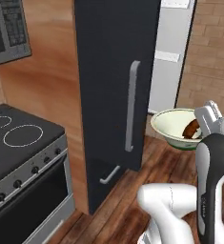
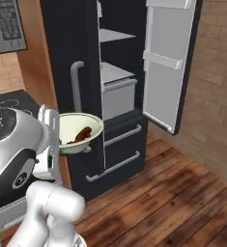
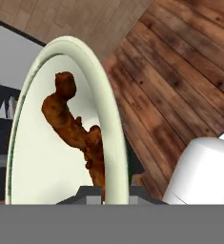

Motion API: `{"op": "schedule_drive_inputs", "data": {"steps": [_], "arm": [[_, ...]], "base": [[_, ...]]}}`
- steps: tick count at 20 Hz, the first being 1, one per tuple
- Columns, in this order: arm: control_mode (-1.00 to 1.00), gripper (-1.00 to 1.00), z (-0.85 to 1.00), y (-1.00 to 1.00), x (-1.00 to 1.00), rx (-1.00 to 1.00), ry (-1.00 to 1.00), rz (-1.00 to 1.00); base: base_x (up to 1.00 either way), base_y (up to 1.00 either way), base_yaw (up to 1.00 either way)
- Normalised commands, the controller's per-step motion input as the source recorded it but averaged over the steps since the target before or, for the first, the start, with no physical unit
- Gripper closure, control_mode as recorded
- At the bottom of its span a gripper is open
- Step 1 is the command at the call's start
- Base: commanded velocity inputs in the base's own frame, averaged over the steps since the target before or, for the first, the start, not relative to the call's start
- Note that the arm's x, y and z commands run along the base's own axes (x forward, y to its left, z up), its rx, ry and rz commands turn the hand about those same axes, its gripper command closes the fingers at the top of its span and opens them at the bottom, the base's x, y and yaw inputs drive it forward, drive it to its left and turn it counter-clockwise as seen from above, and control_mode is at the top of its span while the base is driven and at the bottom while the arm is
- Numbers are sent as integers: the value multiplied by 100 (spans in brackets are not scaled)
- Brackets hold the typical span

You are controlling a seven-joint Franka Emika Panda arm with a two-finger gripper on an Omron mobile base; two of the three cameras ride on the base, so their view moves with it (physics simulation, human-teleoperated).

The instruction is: Place the bowl with the sweet potato and carrot on the second highest shelf of the fridge. Place the bowl with the chicken drumsticks on the top shelf of the fridge.

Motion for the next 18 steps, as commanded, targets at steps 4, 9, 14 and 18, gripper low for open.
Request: {"op": "schedule_drive_inputs", "data": {"steps": [4,9,14,18], "arm": [[100,100,0,0,0,0,0,0],[100,100,0,0,0,0,0,0],[100,100,0,0,0,0,0,0],[100,100,0,0,0,0,0,0]], "base": [[6,-100,-34],[71,-100,6],[100,-100,26],[54,-94,49]]}}
